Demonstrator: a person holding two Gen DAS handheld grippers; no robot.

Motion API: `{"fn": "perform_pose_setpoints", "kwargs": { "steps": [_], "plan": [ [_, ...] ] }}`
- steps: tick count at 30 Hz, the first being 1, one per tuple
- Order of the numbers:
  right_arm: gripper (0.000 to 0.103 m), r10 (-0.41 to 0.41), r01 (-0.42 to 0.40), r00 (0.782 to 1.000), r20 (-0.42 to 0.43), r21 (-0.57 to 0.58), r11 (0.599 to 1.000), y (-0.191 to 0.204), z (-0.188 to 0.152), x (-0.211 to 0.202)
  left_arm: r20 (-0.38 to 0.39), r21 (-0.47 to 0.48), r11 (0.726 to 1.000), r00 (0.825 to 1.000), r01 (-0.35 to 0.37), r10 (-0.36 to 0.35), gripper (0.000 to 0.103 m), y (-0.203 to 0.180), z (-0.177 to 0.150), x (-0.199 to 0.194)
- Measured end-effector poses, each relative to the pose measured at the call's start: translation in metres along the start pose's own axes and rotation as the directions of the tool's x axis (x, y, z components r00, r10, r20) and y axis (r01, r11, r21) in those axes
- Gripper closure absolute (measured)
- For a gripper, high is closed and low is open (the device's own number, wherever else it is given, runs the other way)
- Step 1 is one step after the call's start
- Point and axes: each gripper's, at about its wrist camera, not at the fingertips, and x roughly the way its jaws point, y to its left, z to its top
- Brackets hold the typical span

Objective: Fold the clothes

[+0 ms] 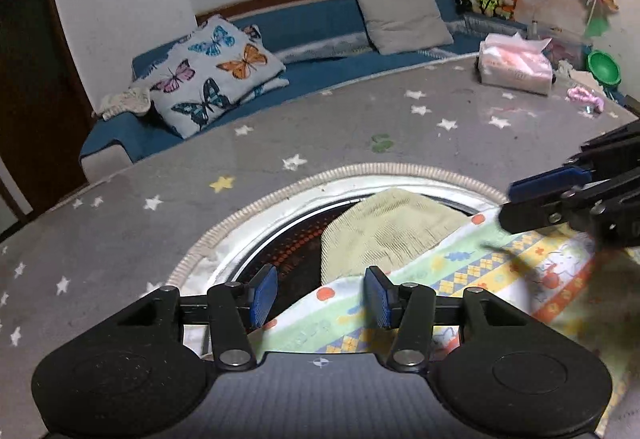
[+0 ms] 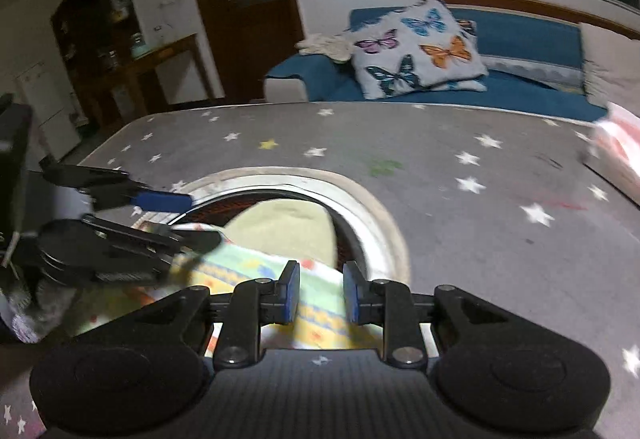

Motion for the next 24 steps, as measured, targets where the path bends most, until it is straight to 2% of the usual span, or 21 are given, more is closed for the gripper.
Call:
{"fn": "perform_pose_setpoints", "kwargs": {
  "steps": [6, 14, 24],
  "plan": [
    [0.079, -0.001, 0.000, 0.999, -0.039, -0.030, 1.000, 0.013, -0.002, 0.026, -0.004, -0.005, 1.000, 1.000, -0.002, 0.002, 0.049, 0.000, -0.002, 0.007],
    [0.079, 0.033, -0.039, 0.998, -0.052, -0.128, 0.991, 0.042, -0.014, 0.001, 0.042, 0.021, 1.000, 0.999, 0.004, -0.005, 0.050, -0.005, -0.016, -0.027],
    [0.079, 0.039, -0.058, 0.997, -0.073, -0.292, 0.955, 0.092, -0.055, -0.026, 0.090, 0.076, 0.997, 0.996, -0.032, 0.025, 0.050, -0.026, -0.062, -0.076]
  ]
}}
